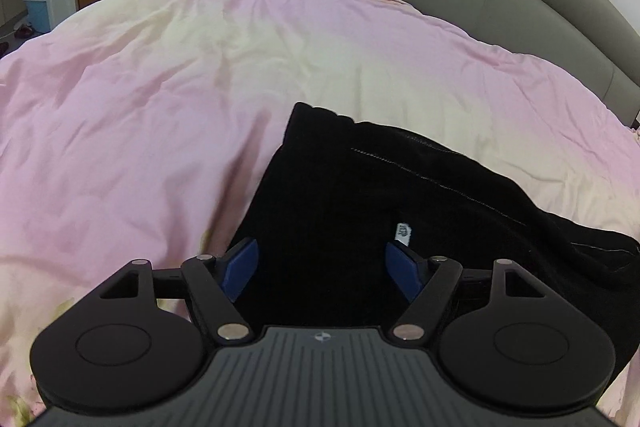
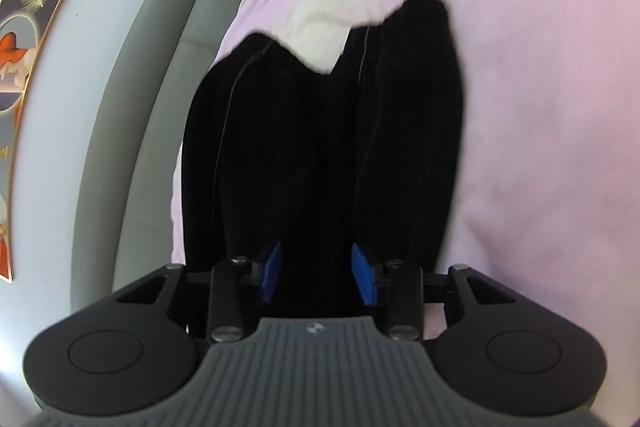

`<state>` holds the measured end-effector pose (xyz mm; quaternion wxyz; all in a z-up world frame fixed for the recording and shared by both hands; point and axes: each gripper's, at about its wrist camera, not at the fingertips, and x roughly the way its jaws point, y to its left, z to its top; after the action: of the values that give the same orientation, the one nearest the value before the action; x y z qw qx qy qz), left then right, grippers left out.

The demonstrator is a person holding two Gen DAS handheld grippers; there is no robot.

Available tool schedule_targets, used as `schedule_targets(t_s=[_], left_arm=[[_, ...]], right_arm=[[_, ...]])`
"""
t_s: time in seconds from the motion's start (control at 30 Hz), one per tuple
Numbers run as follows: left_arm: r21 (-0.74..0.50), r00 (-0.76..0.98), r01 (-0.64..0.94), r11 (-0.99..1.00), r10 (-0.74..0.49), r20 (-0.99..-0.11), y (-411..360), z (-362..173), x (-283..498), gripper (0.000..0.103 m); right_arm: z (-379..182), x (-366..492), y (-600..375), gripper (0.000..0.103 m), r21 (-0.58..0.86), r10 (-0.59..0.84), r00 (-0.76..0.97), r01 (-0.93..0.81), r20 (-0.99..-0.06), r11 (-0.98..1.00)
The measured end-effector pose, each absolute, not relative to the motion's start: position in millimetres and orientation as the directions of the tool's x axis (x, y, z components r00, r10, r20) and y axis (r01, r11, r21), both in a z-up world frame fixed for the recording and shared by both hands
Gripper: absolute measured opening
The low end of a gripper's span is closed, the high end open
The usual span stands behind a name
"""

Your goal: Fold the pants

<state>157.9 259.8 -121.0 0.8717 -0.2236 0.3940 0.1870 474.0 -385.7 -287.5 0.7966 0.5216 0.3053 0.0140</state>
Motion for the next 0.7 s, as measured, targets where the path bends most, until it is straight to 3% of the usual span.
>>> schedule_targets(t_s=[0.13, 0.27, 0.3, 0.33, 0.37, 0.47, 0.6, 0.7], left_arm=[[-0.299, 0.657, -0.51, 0.806, 0.142, -0.74, 276, -132, 154, 0.083], [-0.259, 0.655, -0.52, 0.814, 0.185, -0.733, 277, -135, 159, 0.087], [-0.273, 0.653, -0.518, 0.81, 0.169, -0.738, 280, -139, 160, 0.087], [-0.28, 0.65, -0.523, 0.805, 0.165, -0.741, 281, -143, 160, 0.087], [-0.282, 0.644, -0.528, 0.801, 0.162, -0.747, 283, -147, 160, 0.087], [-0.305, 0.628, -0.546, 0.78, 0.14, -0.766, 289, -158, 160, 0.087], [-0.312, 0.624, -0.548, 0.776, 0.131, -0.77, 291, -160, 163, 0.087], [-0.304, 0.613, -0.546, 0.781, 0.126, -0.78, 289, -166, 167, 0.088]], right_arm=[[-295, 480, -368, 0.037, 0.791, 0.292, 0.785, 0.369, -0.547, 0.489], [-308, 488, -367, 0.034, 0.83, 0.314, 0.79, 0.4, -0.527, 0.388], [-309, 492, -367, 0.024, 0.835, 0.32, 0.79, 0.397, -0.522, 0.381], [-307, 496, -366, 0.008, 0.838, 0.329, 0.791, 0.387, -0.516, 0.385], [-303, 499, -366, 0.0, 0.842, 0.334, 0.796, 0.368, -0.505, 0.395], [-271, 492, -364, 0.0, 0.834, 0.236, 0.868, 0.292, -0.436, 0.469], [-214, 454, -363, 0.0, 0.797, 0.097, 0.974, 0.11, -0.206, 0.594], [-207, 446, -363, 0.0, 0.741, 0.043, 0.96, 0.183, -0.275, 0.646]])
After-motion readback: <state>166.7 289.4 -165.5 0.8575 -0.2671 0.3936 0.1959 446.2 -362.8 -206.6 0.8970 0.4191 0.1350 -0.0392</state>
